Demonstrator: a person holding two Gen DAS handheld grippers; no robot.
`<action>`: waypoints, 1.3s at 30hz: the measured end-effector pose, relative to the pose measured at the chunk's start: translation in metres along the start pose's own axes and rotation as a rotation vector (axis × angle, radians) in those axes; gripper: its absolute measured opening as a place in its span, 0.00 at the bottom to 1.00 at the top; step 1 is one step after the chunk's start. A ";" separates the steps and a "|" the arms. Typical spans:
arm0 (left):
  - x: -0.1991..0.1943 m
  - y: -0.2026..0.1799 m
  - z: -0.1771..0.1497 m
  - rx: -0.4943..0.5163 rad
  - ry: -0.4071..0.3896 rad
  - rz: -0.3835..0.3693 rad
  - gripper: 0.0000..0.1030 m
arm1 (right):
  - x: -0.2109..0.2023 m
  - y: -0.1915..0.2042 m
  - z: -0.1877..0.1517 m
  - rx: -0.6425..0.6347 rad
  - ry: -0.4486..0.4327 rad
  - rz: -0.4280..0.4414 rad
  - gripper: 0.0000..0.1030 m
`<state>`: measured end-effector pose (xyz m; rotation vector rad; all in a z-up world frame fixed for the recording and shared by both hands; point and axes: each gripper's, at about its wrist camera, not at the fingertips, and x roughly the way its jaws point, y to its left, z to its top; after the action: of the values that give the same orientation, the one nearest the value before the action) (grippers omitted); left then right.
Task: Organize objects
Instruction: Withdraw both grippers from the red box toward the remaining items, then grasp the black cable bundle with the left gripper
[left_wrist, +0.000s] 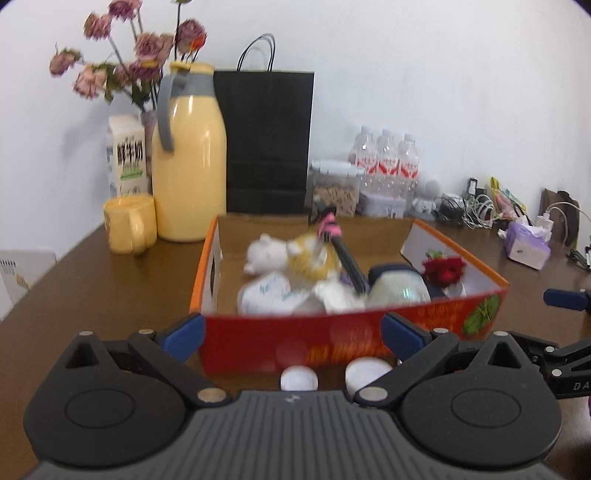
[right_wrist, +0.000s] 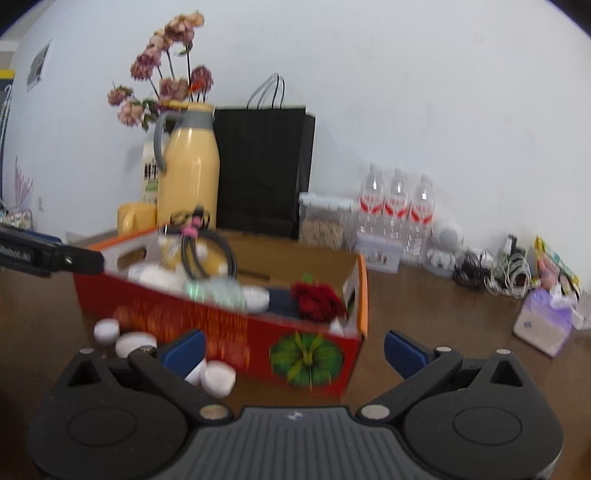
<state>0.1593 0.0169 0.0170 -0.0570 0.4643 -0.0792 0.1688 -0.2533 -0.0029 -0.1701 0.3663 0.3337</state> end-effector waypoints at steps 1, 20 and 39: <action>-0.002 0.003 -0.003 -0.013 0.014 -0.005 1.00 | -0.002 0.000 -0.004 0.006 0.014 -0.002 1.00; -0.008 -0.025 -0.045 0.007 0.201 -0.112 0.99 | -0.022 0.011 -0.040 0.099 0.146 0.039 1.00; 0.005 -0.039 -0.047 0.012 0.241 -0.136 0.43 | -0.018 0.012 -0.039 0.118 0.149 0.038 1.00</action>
<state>0.1404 -0.0240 -0.0247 -0.0675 0.7004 -0.2237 0.1360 -0.2563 -0.0330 -0.0728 0.5361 0.3373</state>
